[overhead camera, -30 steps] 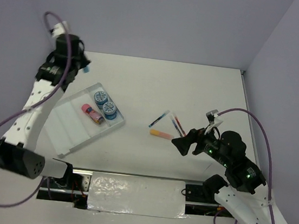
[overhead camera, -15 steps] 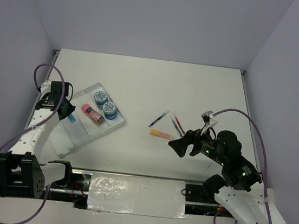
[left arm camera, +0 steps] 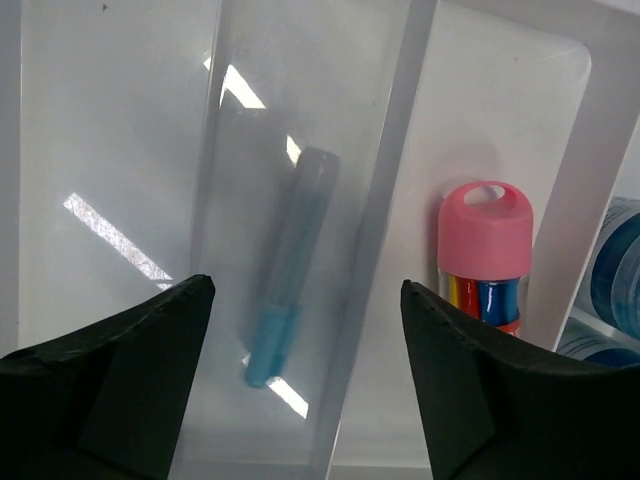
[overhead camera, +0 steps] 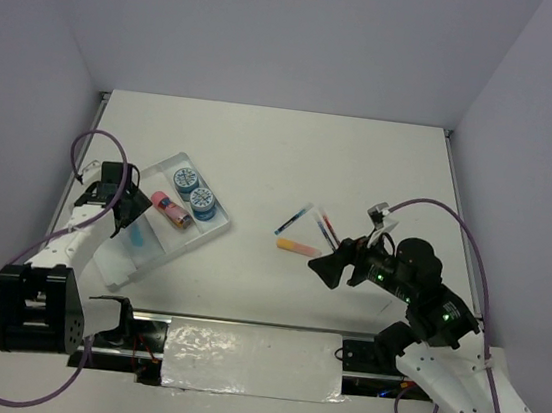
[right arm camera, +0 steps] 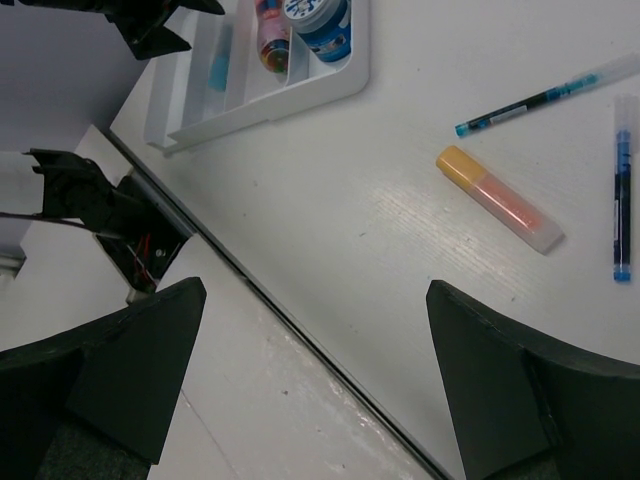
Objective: Sort the stationery into containers
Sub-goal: Place the pen in the storage box, then pick up the pen from the center of the board.
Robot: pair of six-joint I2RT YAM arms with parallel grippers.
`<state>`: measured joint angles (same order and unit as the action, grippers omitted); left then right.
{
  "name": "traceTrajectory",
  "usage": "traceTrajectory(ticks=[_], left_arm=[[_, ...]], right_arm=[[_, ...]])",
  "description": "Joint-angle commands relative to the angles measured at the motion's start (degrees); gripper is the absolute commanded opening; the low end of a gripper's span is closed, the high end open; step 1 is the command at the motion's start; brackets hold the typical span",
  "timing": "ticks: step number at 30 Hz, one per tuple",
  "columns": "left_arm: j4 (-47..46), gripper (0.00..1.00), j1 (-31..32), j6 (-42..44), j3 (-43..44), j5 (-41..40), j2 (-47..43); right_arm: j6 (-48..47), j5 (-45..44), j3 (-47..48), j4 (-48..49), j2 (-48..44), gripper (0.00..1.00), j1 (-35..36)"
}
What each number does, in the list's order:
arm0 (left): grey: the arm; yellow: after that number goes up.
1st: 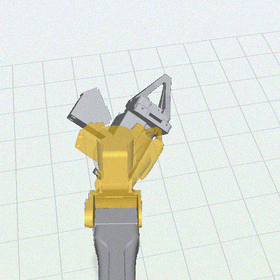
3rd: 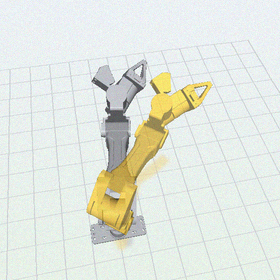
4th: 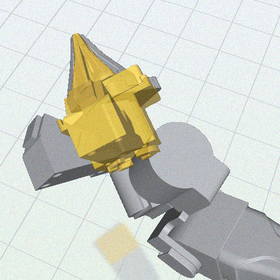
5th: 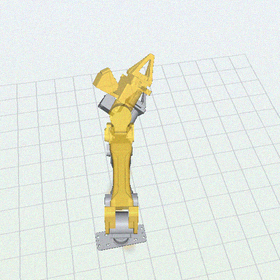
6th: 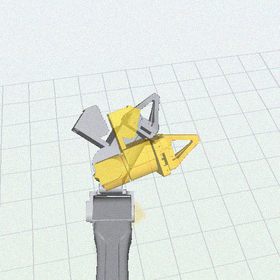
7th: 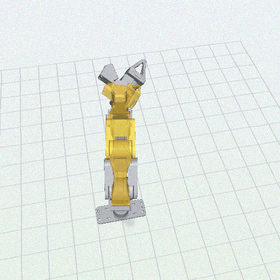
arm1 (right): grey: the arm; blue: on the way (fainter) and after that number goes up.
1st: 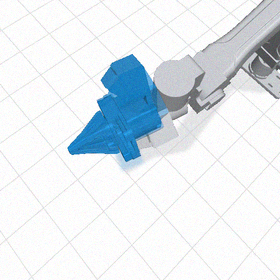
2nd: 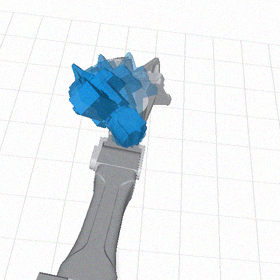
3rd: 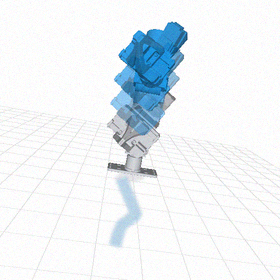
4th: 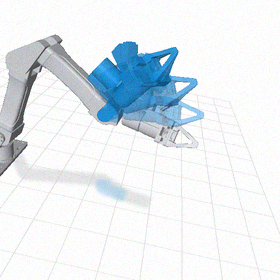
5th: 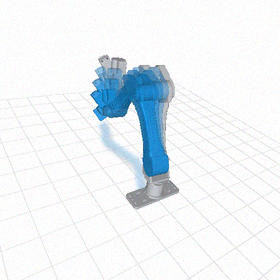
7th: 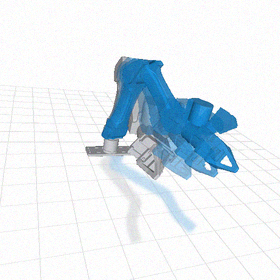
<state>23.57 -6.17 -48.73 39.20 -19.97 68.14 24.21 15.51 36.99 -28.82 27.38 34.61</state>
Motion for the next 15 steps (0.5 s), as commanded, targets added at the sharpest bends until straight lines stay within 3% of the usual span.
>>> traceTrajectory(ticks=[1,8,10,12,15], left_arm=[[-2.22,0.9,-0.33,-0.05,0.96,-0.07,-1.43],[-0.29,0.9,2.3,2.85,2.54,6.34,-9.93],[1.9,0.9,5.73,4.25,5.34,6.0,-11.88],[6.11,0.91,10.02,5.48,7.98,5.64,-14.25],[10.08,0.91,11.36,9.96,13.52,8.09,-16.54]], right_arm=[[0.05,0.93,-0.43,3.94,1.27,1.0,0.28],[-1.96,0.66,-3.33,9.56,6.1,1.0,0.37],[-3.55,-0.56,-3.33,10.88,11.8,0.99,0.54],[-6.0,-7.14,-1.14,9.58,19.97,0.98,1.24],[-8.99,-15.21,3.43,6.59,31.04,0.93,4.05]])
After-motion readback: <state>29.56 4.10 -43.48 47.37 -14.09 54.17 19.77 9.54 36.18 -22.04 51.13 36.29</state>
